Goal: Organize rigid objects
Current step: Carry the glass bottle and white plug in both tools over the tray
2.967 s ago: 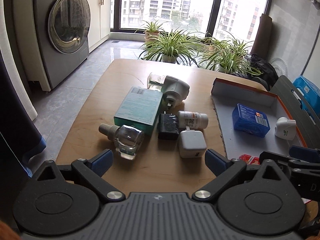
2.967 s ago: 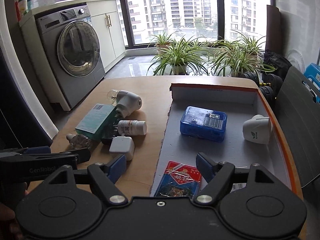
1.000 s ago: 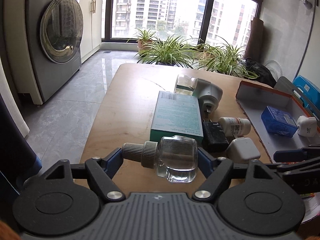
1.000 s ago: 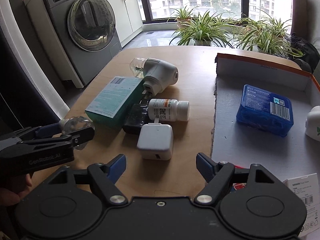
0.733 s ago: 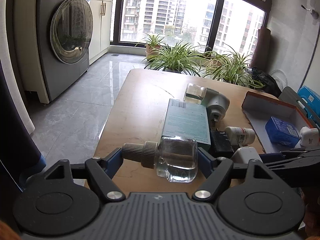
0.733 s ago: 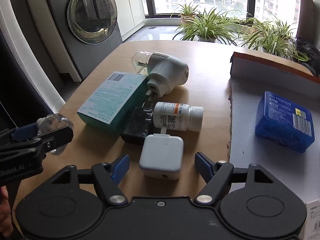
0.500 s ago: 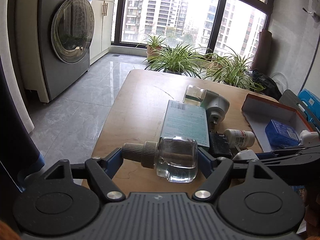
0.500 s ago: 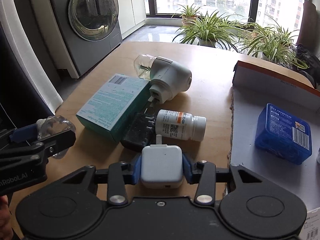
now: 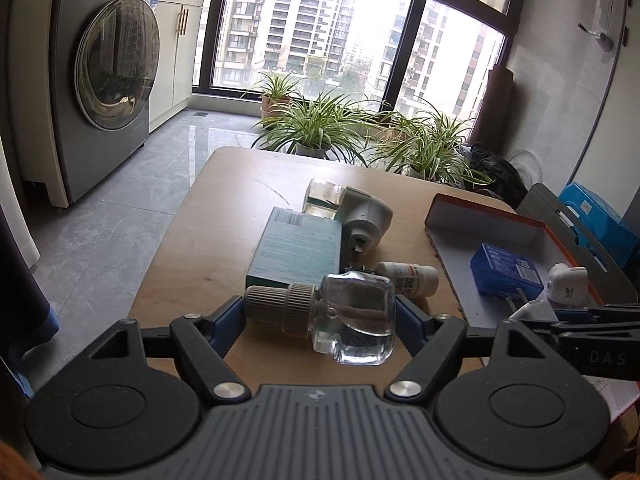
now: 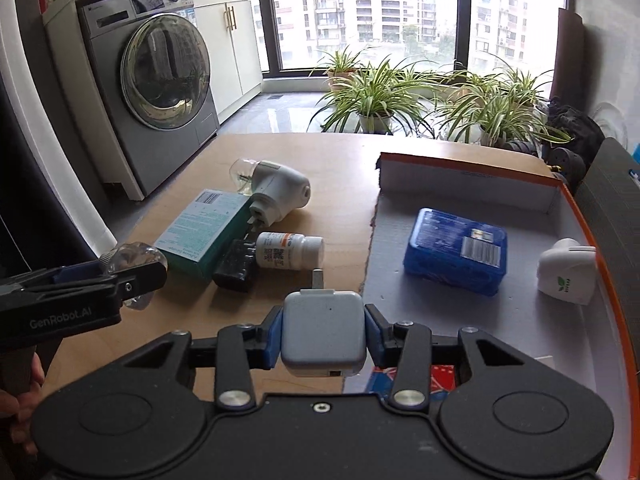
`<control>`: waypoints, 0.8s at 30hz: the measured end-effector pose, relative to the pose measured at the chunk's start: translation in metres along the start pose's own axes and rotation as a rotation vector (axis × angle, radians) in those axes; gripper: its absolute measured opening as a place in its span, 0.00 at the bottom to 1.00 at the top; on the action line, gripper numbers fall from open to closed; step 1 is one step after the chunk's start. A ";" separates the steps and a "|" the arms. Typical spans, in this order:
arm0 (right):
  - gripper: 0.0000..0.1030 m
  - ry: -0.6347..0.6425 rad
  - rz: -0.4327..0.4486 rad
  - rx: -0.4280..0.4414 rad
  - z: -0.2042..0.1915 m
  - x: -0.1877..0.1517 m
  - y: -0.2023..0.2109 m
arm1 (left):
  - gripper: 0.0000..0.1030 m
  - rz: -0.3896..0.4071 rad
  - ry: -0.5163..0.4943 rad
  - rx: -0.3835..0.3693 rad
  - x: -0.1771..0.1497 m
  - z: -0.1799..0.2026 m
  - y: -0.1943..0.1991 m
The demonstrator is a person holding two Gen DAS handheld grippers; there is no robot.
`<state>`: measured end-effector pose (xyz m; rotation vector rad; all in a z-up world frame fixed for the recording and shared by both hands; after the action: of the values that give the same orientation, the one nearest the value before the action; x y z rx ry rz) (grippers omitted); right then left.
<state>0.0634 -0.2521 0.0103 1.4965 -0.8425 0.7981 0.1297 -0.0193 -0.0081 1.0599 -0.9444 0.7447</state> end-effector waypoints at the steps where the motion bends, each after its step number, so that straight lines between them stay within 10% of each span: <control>1: 0.50 -0.007 0.004 -0.009 0.005 0.001 0.004 | 0.77 0.001 -0.003 -0.013 0.001 0.007 0.001; 24: 0.50 -0.160 0.151 -0.142 0.123 0.028 0.062 | 0.77 -0.034 -0.121 -0.197 0.004 0.151 -0.036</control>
<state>0.0259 -0.3794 0.0550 1.3960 -1.1200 0.7192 0.1214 -0.1737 0.0107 0.9525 -1.0772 0.5518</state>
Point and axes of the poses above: each gripper's, at about its wrist camera, not at the fingertips, and y roughly against the way its jaws point, z to its right, x to its top, the point moved 3 cm from there along -y, roughly the way its jaws point, and after that the axes turned 15 degrees about z, right-handed, at the moved point
